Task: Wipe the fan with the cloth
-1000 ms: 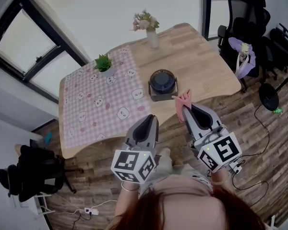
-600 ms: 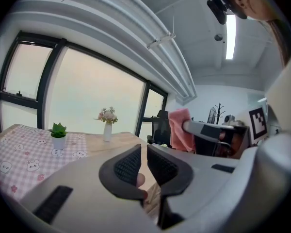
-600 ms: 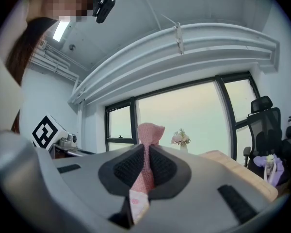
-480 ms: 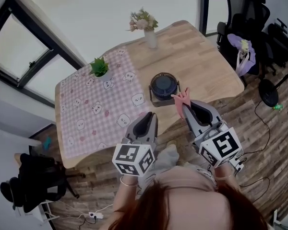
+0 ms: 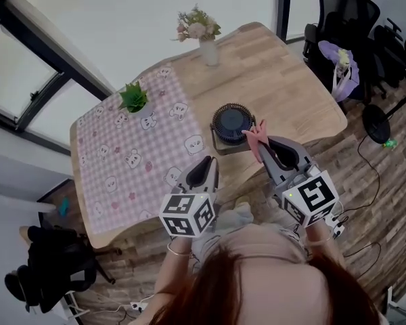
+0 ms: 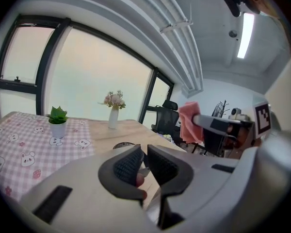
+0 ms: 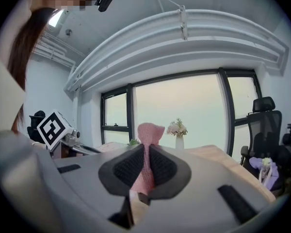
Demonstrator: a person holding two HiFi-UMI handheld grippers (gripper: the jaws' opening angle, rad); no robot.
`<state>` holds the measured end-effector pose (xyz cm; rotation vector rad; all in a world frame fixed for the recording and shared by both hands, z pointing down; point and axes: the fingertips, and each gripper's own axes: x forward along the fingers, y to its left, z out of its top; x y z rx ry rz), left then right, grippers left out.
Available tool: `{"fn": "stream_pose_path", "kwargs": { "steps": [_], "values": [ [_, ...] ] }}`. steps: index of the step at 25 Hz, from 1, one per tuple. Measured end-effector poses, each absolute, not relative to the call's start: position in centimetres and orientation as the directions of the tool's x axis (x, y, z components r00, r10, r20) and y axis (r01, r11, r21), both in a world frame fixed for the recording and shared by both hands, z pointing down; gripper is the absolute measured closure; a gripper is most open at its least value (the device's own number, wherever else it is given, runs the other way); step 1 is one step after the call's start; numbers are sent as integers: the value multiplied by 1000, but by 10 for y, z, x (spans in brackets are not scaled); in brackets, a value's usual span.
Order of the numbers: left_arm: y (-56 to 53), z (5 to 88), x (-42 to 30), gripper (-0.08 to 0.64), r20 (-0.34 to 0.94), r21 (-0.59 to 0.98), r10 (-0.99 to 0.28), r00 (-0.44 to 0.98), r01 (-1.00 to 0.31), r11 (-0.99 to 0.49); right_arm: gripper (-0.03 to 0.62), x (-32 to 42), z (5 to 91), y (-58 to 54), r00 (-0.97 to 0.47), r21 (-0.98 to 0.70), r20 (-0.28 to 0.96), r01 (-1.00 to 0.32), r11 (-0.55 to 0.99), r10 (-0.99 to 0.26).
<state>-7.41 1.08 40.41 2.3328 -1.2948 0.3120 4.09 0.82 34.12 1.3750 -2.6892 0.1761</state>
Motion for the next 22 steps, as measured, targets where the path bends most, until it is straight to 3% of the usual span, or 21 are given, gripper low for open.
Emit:
{"fn": "stream_pose_path", "kwargs": {
  "steps": [22],
  "values": [
    [-70,504,-99,474,627,427,-512,587,-809,-405,563,22,396,-92,-506,58,344,-830,555,-791]
  ]
}}
